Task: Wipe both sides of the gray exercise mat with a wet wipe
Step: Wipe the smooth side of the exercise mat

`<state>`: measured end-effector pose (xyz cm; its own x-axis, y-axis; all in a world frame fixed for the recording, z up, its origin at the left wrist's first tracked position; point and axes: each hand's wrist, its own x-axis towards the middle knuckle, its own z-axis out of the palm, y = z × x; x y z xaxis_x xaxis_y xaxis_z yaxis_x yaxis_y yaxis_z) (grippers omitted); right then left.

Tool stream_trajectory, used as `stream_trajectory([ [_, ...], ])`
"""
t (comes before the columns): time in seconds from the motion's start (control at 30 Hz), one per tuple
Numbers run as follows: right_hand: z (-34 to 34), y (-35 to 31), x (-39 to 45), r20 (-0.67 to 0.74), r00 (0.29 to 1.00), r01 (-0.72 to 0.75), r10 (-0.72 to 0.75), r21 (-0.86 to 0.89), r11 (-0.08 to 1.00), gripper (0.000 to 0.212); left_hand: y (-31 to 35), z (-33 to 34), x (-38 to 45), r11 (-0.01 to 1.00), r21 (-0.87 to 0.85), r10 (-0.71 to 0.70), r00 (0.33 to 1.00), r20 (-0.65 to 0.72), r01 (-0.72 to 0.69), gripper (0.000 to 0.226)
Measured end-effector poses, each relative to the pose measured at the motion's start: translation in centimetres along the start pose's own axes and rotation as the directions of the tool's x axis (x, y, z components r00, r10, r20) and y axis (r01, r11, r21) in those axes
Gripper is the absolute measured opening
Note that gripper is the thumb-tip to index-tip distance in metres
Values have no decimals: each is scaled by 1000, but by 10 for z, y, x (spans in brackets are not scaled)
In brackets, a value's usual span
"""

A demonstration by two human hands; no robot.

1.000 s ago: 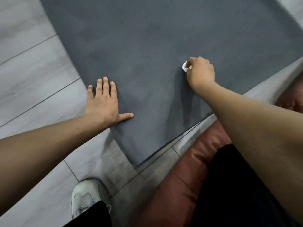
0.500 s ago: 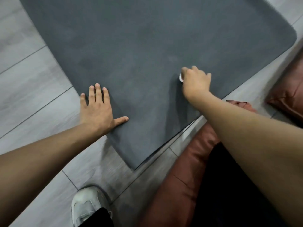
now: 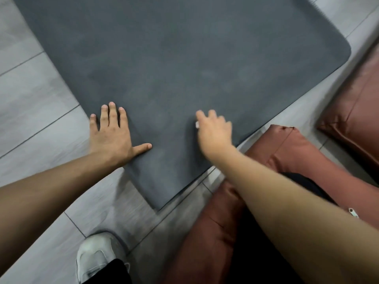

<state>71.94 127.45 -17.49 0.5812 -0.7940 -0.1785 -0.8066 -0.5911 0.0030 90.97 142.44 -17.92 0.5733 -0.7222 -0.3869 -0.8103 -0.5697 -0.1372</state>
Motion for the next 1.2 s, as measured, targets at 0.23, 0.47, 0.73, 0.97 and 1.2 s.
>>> stream_trajectory([
  [0.23,-11,51,34,55,941,-339,335,90,937,25,3,-1,5,1000,-7,-6,1000,23,6,131],
  [0.47,11,-84,-90,130,974,139,-183,294,946,42,-7,-22,4,997,-72,28,998,48,-24,114],
  [0.73,0,-129,18,-15,970,221,-241,461,860,14,-82,-32,71,966,-239,10,944,-329,-94,32],
  [0.97,-12,-171,129,-83,971,232,-222,528,817,10,-128,-45,160,894,-445,-251,884,-395,55,52],
  [1.2,-28,-221,253,-93,977,212,-194,556,804,11,-141,-29,244,729,-648,-517,797,-313,219,66],
])
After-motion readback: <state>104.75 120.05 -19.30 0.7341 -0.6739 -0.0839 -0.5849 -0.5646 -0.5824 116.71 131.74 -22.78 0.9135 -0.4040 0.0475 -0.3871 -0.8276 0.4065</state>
